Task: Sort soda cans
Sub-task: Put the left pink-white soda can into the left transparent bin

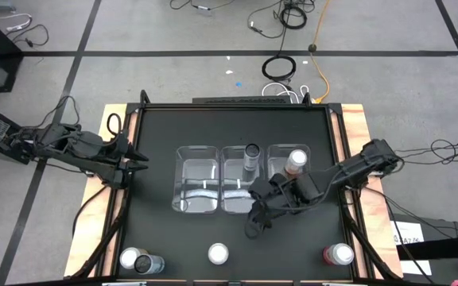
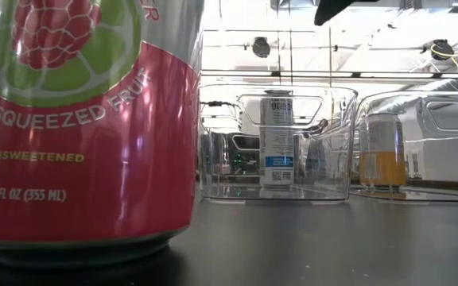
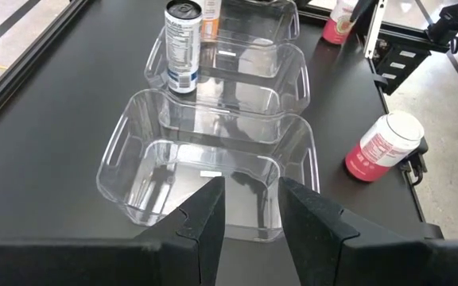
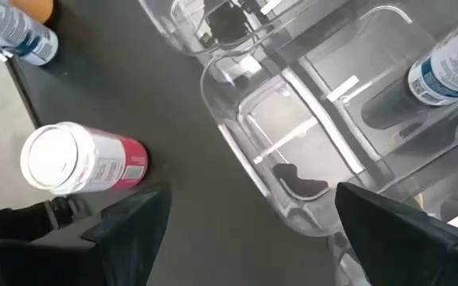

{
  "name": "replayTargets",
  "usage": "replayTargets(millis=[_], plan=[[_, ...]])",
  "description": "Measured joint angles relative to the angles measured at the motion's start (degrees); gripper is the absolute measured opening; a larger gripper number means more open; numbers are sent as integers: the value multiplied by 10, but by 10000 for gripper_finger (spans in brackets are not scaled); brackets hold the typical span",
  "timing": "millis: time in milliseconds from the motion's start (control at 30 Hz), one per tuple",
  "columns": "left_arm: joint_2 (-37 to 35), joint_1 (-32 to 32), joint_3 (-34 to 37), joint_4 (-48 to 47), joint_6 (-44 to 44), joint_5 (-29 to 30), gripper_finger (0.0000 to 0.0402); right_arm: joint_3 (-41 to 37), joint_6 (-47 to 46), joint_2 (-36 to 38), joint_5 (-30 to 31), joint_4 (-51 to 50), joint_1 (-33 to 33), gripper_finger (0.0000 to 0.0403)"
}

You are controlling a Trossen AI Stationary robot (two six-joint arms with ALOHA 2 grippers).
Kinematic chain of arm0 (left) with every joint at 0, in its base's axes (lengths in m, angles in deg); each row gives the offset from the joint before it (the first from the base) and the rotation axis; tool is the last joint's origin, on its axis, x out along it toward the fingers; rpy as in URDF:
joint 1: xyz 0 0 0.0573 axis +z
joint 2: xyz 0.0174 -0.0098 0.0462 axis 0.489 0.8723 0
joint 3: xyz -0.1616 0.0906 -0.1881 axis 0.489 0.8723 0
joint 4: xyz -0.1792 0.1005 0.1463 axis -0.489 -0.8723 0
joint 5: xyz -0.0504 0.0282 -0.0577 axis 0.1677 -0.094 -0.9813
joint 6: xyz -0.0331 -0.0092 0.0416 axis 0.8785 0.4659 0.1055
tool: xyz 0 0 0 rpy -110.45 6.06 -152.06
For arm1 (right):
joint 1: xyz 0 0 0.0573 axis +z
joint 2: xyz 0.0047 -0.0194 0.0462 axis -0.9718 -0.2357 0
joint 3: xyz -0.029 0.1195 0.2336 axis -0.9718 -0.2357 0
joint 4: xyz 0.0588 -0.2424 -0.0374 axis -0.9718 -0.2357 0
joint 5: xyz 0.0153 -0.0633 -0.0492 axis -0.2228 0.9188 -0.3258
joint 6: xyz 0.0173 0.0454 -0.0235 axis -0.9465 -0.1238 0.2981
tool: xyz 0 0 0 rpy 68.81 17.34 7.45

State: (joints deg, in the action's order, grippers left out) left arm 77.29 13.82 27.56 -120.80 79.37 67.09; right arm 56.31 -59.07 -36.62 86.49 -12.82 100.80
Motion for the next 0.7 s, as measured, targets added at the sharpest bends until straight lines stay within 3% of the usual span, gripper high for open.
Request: replayTargets(millis=[700], plan=[[0, 0, 0, 0, 1, 0, 128, 0, 17, -4, -2, 29, 12, 348]])
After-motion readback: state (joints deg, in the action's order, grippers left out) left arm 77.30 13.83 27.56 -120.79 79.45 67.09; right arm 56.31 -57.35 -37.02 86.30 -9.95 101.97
